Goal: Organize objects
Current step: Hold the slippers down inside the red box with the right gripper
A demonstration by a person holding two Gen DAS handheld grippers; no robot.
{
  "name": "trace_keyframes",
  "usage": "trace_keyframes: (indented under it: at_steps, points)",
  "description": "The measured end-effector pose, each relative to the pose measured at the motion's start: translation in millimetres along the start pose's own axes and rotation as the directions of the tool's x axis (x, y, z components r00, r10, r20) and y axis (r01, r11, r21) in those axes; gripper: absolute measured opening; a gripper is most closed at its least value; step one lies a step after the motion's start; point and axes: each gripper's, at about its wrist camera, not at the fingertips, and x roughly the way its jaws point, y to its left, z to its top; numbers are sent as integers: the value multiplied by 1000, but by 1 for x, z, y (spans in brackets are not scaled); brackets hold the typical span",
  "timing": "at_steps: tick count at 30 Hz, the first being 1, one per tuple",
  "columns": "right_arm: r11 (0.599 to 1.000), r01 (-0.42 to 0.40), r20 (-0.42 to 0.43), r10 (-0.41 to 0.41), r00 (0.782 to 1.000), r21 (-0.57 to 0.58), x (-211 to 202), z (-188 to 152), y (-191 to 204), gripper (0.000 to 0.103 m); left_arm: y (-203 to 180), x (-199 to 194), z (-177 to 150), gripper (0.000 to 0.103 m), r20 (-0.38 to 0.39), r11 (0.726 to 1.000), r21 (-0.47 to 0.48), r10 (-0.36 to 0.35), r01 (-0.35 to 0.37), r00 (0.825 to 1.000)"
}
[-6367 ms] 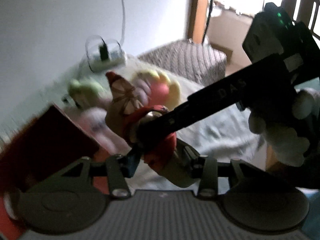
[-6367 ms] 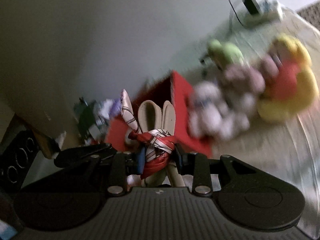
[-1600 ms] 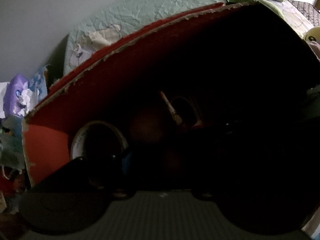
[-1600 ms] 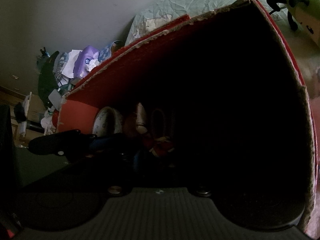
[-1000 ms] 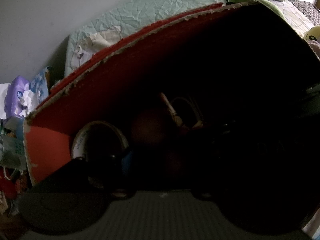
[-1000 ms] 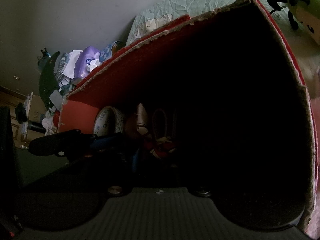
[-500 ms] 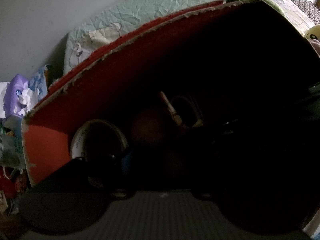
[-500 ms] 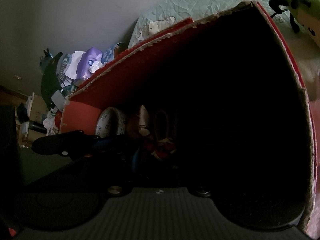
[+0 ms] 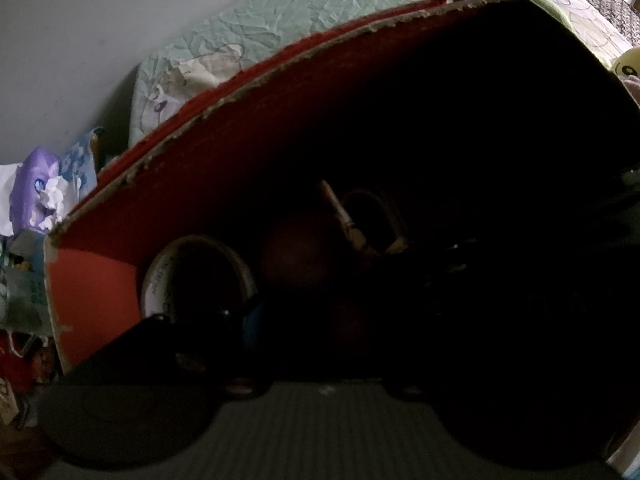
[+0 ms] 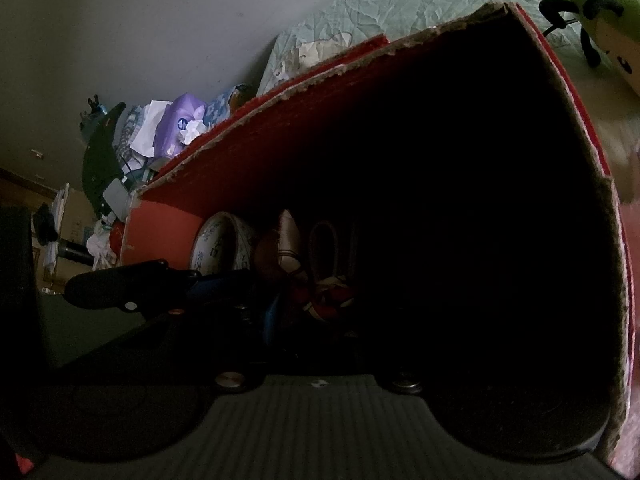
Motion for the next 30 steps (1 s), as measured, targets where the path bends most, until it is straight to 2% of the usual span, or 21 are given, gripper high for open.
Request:
trace_keyframes:
  at_steps: [9,15,30]
  points:
    - [1000,-10,7,10,1000,-10,1,2,0,46,0,-1,-1,68,-12,1000,4,-3,3,1000]
    - [999,-20,59,23,998,-48,-5,-1,4,45,0,-4,-5,71,-14,1000,8,-10,10,1000]
    - [998,-30,70,33,997,-54,-3,0,5,45,3,-8,-13,71,-21,1000,2,-13,13,1000]
